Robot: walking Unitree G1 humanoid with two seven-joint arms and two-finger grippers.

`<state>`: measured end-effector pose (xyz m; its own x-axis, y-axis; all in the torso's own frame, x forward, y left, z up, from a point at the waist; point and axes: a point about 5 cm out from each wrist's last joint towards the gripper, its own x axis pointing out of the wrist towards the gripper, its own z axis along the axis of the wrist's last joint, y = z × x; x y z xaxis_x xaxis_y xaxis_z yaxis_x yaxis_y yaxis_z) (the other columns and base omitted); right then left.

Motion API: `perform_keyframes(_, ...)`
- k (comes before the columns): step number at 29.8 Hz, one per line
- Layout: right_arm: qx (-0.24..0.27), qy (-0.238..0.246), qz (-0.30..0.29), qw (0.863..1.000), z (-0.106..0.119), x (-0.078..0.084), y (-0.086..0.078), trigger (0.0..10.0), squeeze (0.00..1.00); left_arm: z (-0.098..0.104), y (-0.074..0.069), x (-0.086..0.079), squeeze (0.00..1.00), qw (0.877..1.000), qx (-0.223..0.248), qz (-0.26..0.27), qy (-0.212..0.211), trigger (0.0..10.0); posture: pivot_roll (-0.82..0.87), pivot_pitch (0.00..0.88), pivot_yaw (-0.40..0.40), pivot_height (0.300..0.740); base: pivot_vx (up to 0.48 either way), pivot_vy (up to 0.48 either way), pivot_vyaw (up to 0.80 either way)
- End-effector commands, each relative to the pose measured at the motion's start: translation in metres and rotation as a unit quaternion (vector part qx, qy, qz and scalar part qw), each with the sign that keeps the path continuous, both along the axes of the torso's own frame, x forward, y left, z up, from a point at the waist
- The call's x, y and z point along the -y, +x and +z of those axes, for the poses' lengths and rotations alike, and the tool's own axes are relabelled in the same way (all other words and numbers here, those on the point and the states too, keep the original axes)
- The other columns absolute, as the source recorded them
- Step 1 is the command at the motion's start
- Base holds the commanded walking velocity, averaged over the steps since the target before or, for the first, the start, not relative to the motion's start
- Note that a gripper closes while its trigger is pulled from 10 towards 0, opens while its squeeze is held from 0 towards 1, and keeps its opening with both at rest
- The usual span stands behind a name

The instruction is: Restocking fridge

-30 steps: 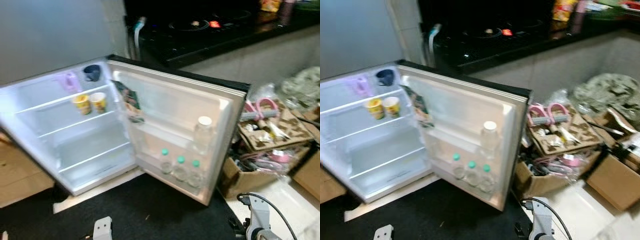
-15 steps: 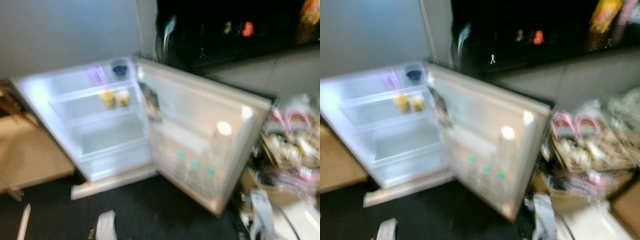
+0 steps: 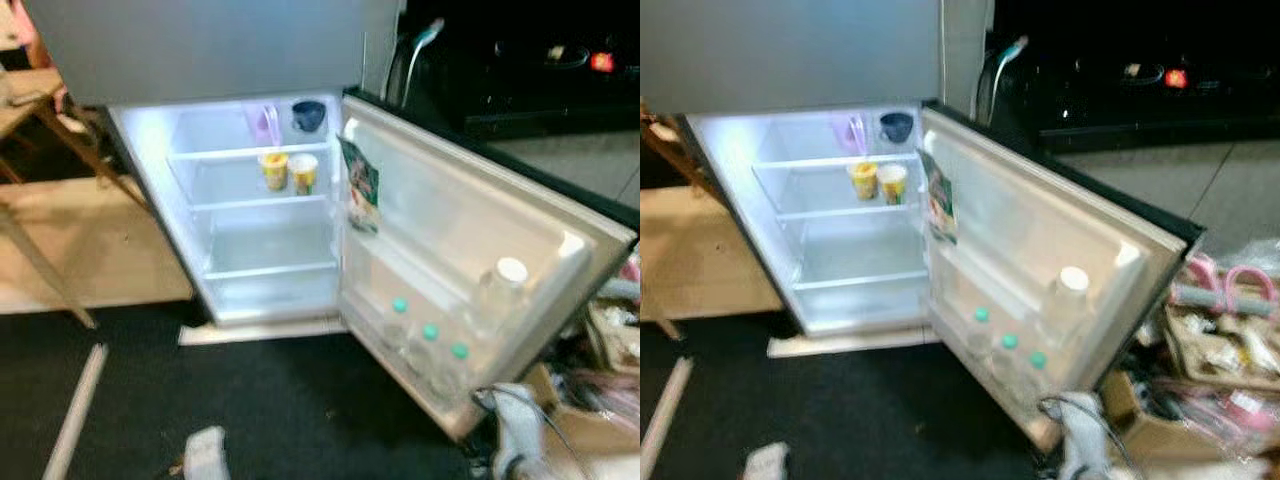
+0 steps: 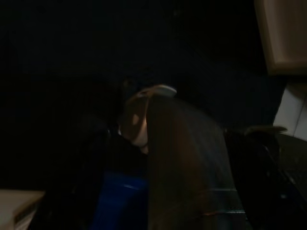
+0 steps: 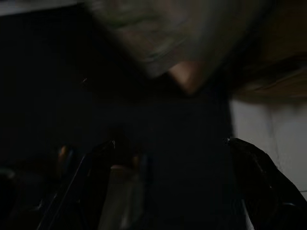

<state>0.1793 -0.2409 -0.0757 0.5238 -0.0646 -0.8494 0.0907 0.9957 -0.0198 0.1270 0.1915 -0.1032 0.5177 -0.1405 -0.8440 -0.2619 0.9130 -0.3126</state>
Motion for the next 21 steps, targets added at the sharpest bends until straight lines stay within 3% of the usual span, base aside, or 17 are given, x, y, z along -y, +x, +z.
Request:
perform_keyframes(1, 0.006, -0.015, -0.013, 1.000, 0.001, 0.003, 0.001, 10.0, 0.00, 0.000, 0.001, -0.002, 0.00, 1.000, -0.001, 0.002, 0.003, 10.0, -0.04, 0.000, 0.017, 0.740, 0.000, 0.000, 0.00)
perform_keyframes(6, 0.012, -0.056, -0.023, 0.998, 0.006, 0.015, 0.005, 10.0, 0.00, 0.000, 0.000, -0.001, 0.00, 1.000, -0.003, 0.001, 0.000, 10.0, -0.04, 0.000, 0.013, 0.740, 0.000, 0.000, 0.00)
perform_keyframes(10, 0.058, -0.077, -0.115, 0.989, 0.022, 0.042, 0.017, 10.0, 0.00, -0.001, -0.003, 0.000, 0.00, 1.000, -0.006, -0.003, -0.006, 10.0, -0.03, 0.000, 0.013, 0.740, 0.000, 0.000, 0.00)
perform_keyframes(12, 0.121, -0.086, -0.204, 0.968, 0.046, 0.072, 0.031, 10.0, 0.00, -0.001, -0.005, -0.003, 0.00, 1.000, -0.009, -0.008, -0.002, 10.0, -0.03, 0.000, 0.012, 0.740, 0.000, 0.000, 0.00)
perform_keyframes(13, 0.121, -0.086, -0.204, 0.968, 0.046, 0.072, 0.031, 10.0, 0.00, -0.001, -0.005, -0.003, 0.00, 1.000, -0.009, -0.008, -0.002, 10.0, -0.03, 0.000, 0.012, 0.740, 0.000, 0.000, 0.00)
perform_keyframes(15, 0.180, -0.079, -0.291, 0.936, 0.069, 0.100, 0.040, 10.0, 0.00, -0.001, -0.006, -0.006, 0.00, 1.000, -0.010, -0.010, 0.002, 10.0, -0.02, 0.000, 0.010, 0.740, 0.000, 0.000, 0.00)
perform_keyframes(16, 0.180, -0.079, -0.291, 0.936, 0.069, 0.100, 0.040, 10.0, 0.00, -0.001, -0.006, -0.006, 0.00, 1.000, -0.010, -0.010, 0.002, 10.0, -0.02, 0.000, 0.010, 0.740, 0.000, 0.000, 0.00)
perform_keyframes(18, 0.223, -0.073, -0.343, 0.910, 0.087, 0.119, 0.044, 10.0, 0.00, -0.001, -0.006, -0.008, 0.00, 1.000, -0.010, -0.009, 0.003, 10.0, -0.02, 0.000, 0.010, 0.740, 0.000, 0.000, 0.00)
perform_keyframes(19, 0.223, -0.073, -0.343, 0.910, 0.087, 0.119, 0.044, 10.0, 0.00, -0.001, -0.006, -0.008, 0.00, 1.000, -0.010, -0.009, 0.003, 10.0, -0.02, 0.000, 0.010, 0.740, 0.000, 0.000, 0.00)
perform_keyframes(20, 0.278, -0.077, -0.386, 0.876, 0.114, 0.143, 0.051, 10.0, 0.00, 0.000, -0.006, -0.009, 0.00, 1.000, -0.009, -0.010, 0.005, 10.0, -0.02, 0.000, 0.008, 0.740, 0.000, 0.000, 0.00)
perform_keyframes(21, 0.278, -0.077, -0.386, 0.876, 0.114, 0.143, 0.051, 10.0, 0.00, 0.000, -0.006, -0.009, 0.00, 1.000, -0.009, -0.010, 0.005, 10.0, -0.02, 0.000, 0.008, 0.740, 0.000, 0.000, 0.00)
